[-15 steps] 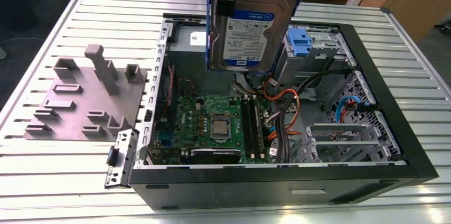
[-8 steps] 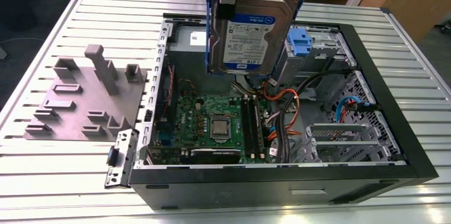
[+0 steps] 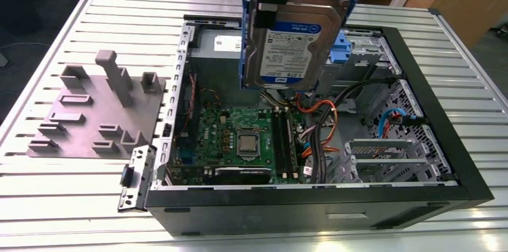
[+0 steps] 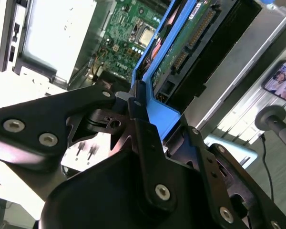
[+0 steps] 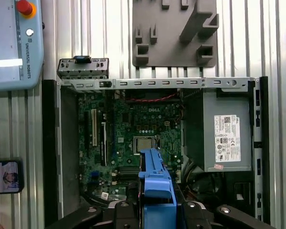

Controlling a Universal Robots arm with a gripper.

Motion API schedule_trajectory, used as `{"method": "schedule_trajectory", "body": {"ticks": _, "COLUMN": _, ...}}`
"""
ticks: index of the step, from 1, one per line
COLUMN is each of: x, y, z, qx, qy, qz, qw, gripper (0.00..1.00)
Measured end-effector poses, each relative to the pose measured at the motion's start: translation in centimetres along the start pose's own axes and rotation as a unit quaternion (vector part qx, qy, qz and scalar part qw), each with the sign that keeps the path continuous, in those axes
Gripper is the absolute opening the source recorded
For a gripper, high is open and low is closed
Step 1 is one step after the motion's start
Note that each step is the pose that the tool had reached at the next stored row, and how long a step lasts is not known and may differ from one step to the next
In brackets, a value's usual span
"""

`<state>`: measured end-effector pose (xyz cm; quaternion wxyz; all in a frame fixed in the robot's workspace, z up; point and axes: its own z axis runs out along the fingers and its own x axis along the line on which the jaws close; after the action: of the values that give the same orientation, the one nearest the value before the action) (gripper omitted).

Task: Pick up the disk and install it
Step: 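Insert the disk into the insertion slot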

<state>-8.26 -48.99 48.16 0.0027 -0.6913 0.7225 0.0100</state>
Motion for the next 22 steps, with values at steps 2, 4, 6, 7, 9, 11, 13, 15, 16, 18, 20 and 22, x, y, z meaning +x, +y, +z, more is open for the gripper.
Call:
{"method": "schedule_trajectory", "body": {"ticks": 2, "x": 0.08, "y": -0.46, "z": 0.01, "qx": 0.0, "qy": 0.0, "qz": 0.0, "qw": 1.0, "gripper": 0.37}}
{"method": "schedule_trajectory", "body": {"ticks": 4, "x": 0.22, "y": -0.6, "z": 0.02, "qx": 0.0, "qy": 0.0, "qz": 0.0, "qw": 1.0, "gripper": 0.37}}
{"method": "schedule_trajectory", "body": {"ticks": 6, "x": 0.43, "y": -0.64, "z": 0.03, "qx": 0.0, "qy": 0.0, "qz": 0.0, "qw": 1.0, "gripper": 0.37}}
{"method": "schedule_trajectory", "body": {"ticks": 7, "x": 0.57, "y": -0.66, "z": 0.04, "qx": 0.0, "qy": 0.0, "qz": 0.0, "qw": 1.0, "gripper": 0.37}}
{"method": "schedule_trajectory", "body": {"ticks": 9, "x": 0.93, "y": -0.68, "z": 0.06, "qx": 0.0, "qy": 0.0, "qz": 0.0, "qw": 1.0, "gripper": 0.37}}
{"method": "schedule_trajectory", "body": {"ticks": 11, "x": 1.28, "y": -0.69, "z": 0.09, "qx": 0.0, "qy": 0.0, "qz": 0.0, "qw": 1.0, "gripper": 0.37}}
{"method": "schedule_trajectory", "body": {"ticks": 13, "x": 1.57, "y": -0.71, "z": 0.11, "qx": 0.0, "qy": 0.0, "qz": 0.0, "qw": 1.0, "gripper": 0.37}}
{"method": "schedule_trajectory", "body": {"ticks": 15, "x": 1.71, "y": -0.71, "z": 0.11, "qx": 0.0, "qy": 0.0, "qz": 0.0, "qw": 1.0, "gripper": 0.37}}
{"method": "schedule_trajectory", "body": {"ticks": 16, "x": 1.73, "y": -0.71, "z": 0.11, "qx": 0.0, "qy": 0.0, "qz": 0.0, "qw": 1.0, "gripper": 0.37}}
{"method": "schedule_trajectory", "body": {"ticks": 18, "x": 1.73, "y": -0.71, "z": 0.11, "qx": 0.0, "qy": 0.0, "qz": 0.0, "qw": 1.0, "gripper": 0.37}}
{"method": "schedule_trajectory", "body": {"ticks": 20, "x": 1.77, "y": -0.72, "z": 0.11, "qx": 0.0, "qy": 0.0, "qz": 0.0, "qw": 1.0, "gripper": 0.37}}
{"method": "schedule_trajectory", "body": {"ticks": 22, "x": 1.77, "y": -0.72, "z": 0.11, "qx": 0.0, "qy": 0.0, "qz": 0.0, "qw": 1.0, "gripper": 0.37}}
